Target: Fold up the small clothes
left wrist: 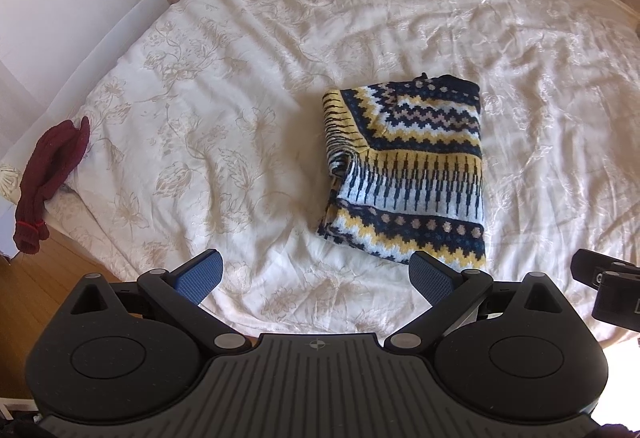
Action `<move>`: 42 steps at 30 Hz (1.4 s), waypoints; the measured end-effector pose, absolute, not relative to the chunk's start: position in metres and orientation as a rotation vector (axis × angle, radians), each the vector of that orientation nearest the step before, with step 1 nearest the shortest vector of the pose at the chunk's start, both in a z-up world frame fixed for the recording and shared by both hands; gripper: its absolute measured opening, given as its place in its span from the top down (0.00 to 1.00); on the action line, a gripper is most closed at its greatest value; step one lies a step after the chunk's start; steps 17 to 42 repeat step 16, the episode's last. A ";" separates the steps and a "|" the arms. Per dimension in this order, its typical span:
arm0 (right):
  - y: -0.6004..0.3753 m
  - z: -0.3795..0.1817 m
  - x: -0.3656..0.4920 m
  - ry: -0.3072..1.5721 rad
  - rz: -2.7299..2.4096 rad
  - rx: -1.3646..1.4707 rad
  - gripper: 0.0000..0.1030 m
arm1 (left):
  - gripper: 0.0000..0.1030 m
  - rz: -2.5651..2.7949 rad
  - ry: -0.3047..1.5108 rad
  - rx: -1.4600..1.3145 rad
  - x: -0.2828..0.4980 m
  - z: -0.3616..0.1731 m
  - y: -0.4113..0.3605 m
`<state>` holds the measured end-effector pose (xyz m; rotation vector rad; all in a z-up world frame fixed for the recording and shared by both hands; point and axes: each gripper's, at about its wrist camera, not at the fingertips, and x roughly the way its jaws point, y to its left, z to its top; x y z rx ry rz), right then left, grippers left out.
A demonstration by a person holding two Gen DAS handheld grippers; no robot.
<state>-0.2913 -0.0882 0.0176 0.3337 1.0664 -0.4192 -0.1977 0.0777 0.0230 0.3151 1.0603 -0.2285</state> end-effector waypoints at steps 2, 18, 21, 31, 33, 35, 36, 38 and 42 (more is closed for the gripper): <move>-0.088 0.018 -0.291 1.066 -0.420 0.334 0.01 | 0.02 -0.231 1.060 0.313 -0.197 0.023 0.078; -0.084 0.015 -0.288 1.071 -0.424 0.344 0.01 | 0.02 -0.233 1.063 0.307 -0.195 0.023 0.077; -0.084 0.015 -0.288 1.071 -0.424 0.344 0.01 | 0.02 -0.233 1.063 0.307 -0.195 0.023 0.077; -0.084 0.015 -0.288 1.071 -0.424 0.344 0.01 | 0.02 -0.233 1.063 0.307 -0.195 0.023 0.077; -0.084 0.015 -0.288 1.071 -0.424 0.344 0.01 | 0.02 -0.233 1.063 0.307 -0.195 0.023 0.077; -0.084 0.015 -0.288 1.071 -0.424 0.344 0.01 | 0.02 -0.233 1.063 0.307 -0.195 0.023 0.077; -0.084 0.015 -0.288 1.071 -0.424 0.344 0.01 | 0.02 -0.233 1.063 0.307 -0.195 0.023 0.077; -0.084 0.015 -0.288 1.071 -0.424 0.344 0.01 | 0.02 -0.233 1.063 0.307 -0.195 0.023 0.077; -0.084 0.015 -0.288 1.071 -0.424 0.344 0.01 | 0.02 -0.233 1.063 0.307 -0.195 0.023 0.077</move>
